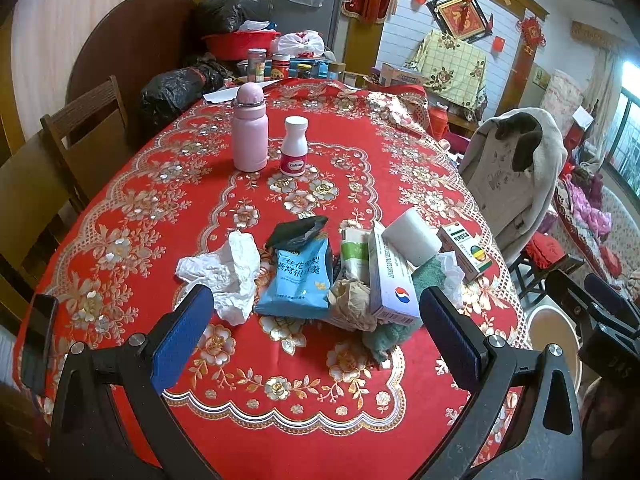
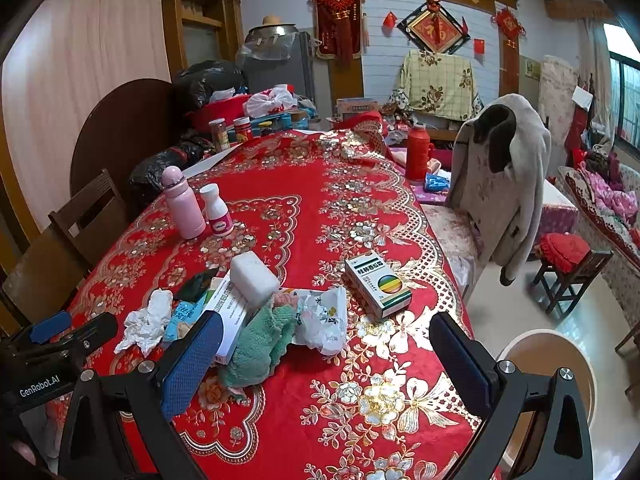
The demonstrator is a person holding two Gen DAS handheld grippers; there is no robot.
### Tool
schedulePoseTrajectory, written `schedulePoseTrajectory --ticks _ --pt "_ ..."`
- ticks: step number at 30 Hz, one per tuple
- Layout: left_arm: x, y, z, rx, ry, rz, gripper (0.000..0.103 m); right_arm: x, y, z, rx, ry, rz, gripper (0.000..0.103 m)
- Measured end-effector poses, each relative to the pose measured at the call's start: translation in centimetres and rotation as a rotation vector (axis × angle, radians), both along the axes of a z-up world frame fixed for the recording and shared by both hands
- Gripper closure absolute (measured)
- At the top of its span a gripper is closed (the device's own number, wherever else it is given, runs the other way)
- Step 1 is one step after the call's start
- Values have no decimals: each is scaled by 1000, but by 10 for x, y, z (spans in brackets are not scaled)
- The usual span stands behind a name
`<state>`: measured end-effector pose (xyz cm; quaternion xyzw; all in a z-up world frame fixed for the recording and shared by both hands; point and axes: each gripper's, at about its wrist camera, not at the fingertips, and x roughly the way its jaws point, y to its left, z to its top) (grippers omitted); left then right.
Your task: Collect trash
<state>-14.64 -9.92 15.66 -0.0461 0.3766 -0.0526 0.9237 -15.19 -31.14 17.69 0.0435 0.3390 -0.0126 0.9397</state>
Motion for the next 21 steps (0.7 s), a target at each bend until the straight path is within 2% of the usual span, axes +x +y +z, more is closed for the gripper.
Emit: schedulePoseTrajectory --ticks 21 --pt "2 1 0 -5 5 3 1 2 0 -1 0 5 -4 1"
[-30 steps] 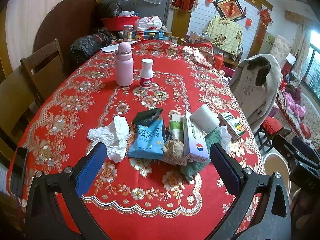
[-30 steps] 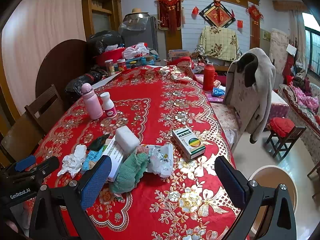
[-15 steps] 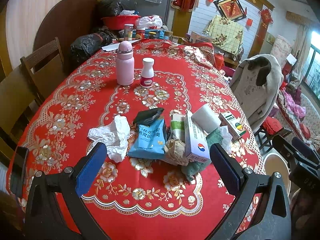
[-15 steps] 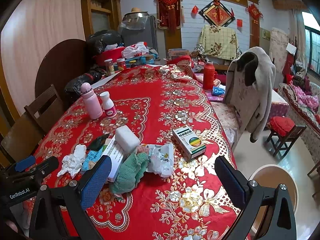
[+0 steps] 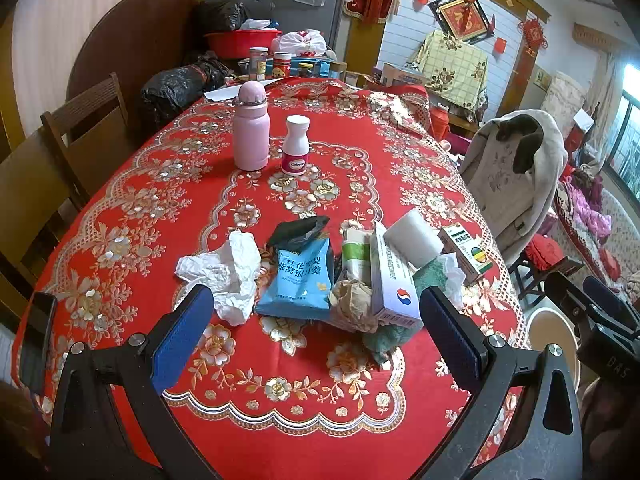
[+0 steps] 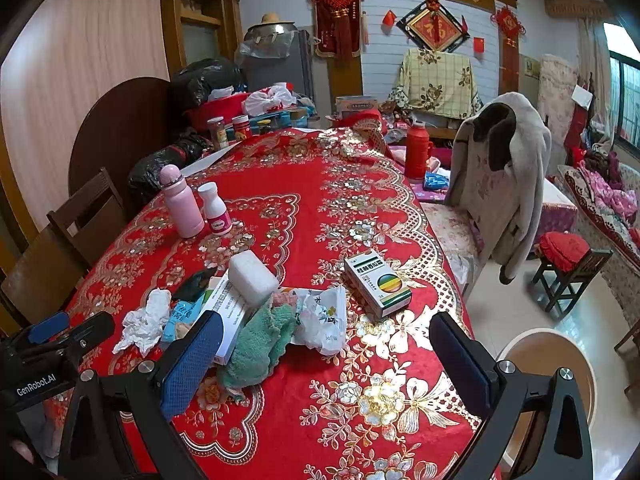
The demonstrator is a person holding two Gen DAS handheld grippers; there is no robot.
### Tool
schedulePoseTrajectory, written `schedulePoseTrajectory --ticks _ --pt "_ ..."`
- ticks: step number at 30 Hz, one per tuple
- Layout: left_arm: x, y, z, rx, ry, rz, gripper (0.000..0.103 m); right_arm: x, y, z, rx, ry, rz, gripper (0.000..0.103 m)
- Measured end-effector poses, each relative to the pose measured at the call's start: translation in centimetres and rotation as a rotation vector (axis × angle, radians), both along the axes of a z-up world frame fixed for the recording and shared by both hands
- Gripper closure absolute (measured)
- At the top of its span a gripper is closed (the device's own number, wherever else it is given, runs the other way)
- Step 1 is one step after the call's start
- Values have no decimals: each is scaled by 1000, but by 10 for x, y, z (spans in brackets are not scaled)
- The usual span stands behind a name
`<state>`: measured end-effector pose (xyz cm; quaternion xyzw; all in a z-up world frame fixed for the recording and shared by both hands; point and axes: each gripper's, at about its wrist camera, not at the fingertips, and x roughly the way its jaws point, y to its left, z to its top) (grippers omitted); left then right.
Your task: Collect trash
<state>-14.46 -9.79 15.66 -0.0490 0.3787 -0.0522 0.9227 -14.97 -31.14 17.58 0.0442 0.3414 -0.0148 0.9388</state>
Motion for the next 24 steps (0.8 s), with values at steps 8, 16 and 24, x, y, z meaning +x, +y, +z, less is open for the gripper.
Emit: schedulePoseTrajectory --ticks 8,16,24 --pt "2 0 -2 -1 9 2 1 2 -1 -1 2 6 -2 1" --pt "5 -1 -3 0 15 8 1 4 -1 -1 4 11 -3 1" --pt "8 0 -4 -3 22 10 1 6 -2 -3 9 18 -5 1"
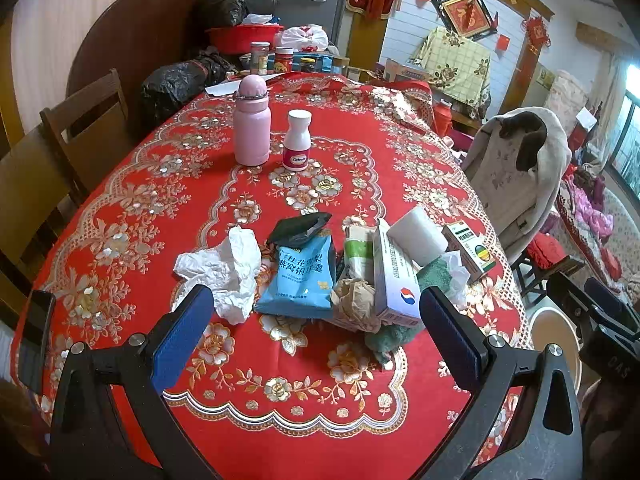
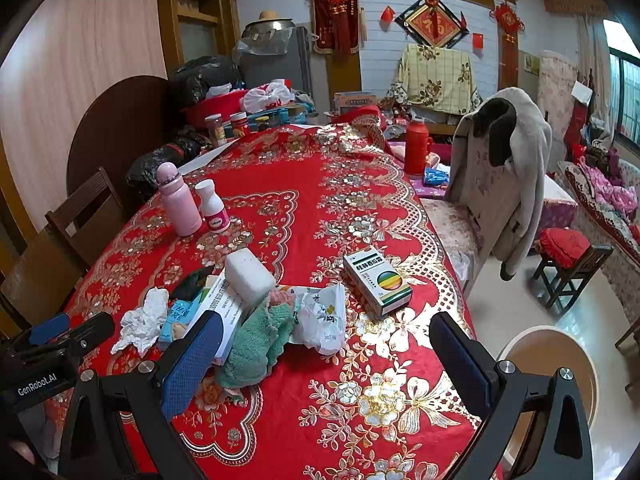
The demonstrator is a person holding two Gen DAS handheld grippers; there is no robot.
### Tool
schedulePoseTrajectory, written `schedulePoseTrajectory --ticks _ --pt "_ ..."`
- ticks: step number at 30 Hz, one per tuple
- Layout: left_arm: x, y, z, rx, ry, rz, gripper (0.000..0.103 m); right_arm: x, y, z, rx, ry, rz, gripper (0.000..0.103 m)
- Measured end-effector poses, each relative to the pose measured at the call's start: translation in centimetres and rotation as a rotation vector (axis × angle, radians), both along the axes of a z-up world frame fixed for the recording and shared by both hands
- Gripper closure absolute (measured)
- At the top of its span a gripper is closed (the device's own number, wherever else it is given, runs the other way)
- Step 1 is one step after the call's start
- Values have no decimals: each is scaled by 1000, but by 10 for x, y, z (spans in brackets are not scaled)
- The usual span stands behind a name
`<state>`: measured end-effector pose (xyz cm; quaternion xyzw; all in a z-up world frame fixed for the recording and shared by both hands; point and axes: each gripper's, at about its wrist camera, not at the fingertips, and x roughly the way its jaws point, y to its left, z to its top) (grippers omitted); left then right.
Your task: Collect trash
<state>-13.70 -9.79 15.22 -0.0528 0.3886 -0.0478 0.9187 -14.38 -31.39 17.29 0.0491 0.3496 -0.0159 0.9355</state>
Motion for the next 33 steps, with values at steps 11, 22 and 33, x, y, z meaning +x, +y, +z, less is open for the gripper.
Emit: schedulePoseTrajectory --ticks 11,22,33 --pt "3 2 -4 2 10 7 1 4 1 -3 16 22 12 1" --pt "6 4 -6 1 23 14 1 8 3 -7 33 44 27 1" --pt "10 7 -9 -2 37 19 1 11 11 -10 14 65 50 1"
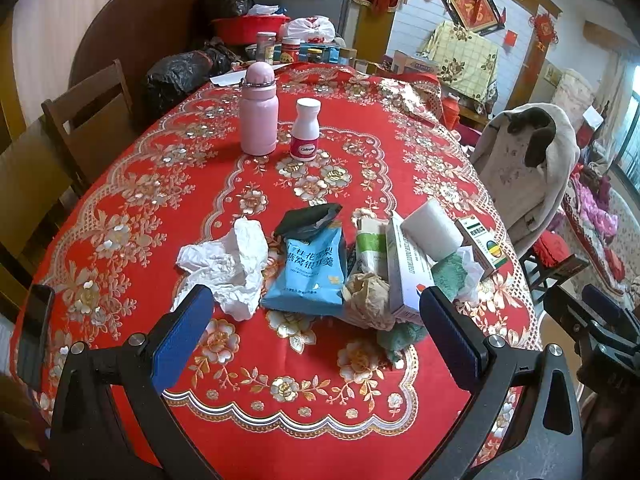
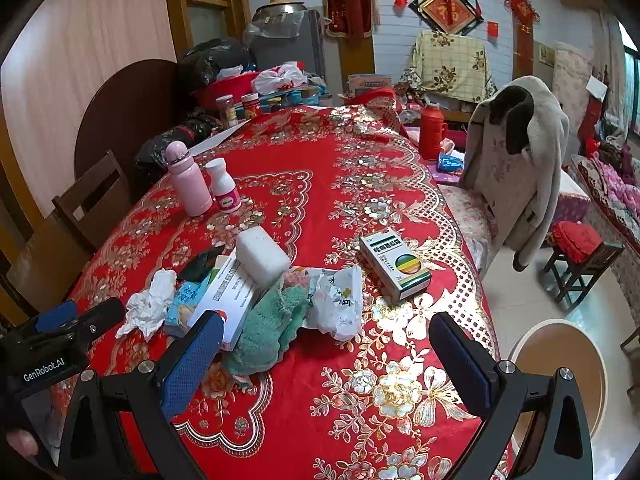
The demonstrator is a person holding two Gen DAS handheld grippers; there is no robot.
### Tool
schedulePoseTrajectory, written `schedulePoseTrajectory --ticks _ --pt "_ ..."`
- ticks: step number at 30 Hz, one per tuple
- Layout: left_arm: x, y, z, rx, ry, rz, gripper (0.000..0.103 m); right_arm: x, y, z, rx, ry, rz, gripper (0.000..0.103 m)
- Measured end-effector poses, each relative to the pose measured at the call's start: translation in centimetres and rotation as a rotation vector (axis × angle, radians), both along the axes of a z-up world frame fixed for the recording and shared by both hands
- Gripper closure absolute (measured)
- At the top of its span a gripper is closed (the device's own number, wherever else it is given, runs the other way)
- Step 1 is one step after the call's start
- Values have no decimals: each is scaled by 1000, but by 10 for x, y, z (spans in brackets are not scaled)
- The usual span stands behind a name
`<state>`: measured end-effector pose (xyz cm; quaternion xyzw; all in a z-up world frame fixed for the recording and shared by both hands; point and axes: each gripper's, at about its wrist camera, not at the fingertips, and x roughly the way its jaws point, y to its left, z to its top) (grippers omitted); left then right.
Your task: Collect trash
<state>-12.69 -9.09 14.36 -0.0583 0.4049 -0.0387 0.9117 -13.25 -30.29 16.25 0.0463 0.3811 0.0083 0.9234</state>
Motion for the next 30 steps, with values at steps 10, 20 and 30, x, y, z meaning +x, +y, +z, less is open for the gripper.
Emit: schedulePoseTrajectory --ticks 10,20,30 --pt "9 6 -8 -1 21 7 1 8 13 -8 -27 32 43 1" --pt "24 15 -16 0 45 15 1 23 18 -18 -25 63 48 1" --pt "40 46 -28 14 94 -4 1 47 25 -26 -19 87 88 1"
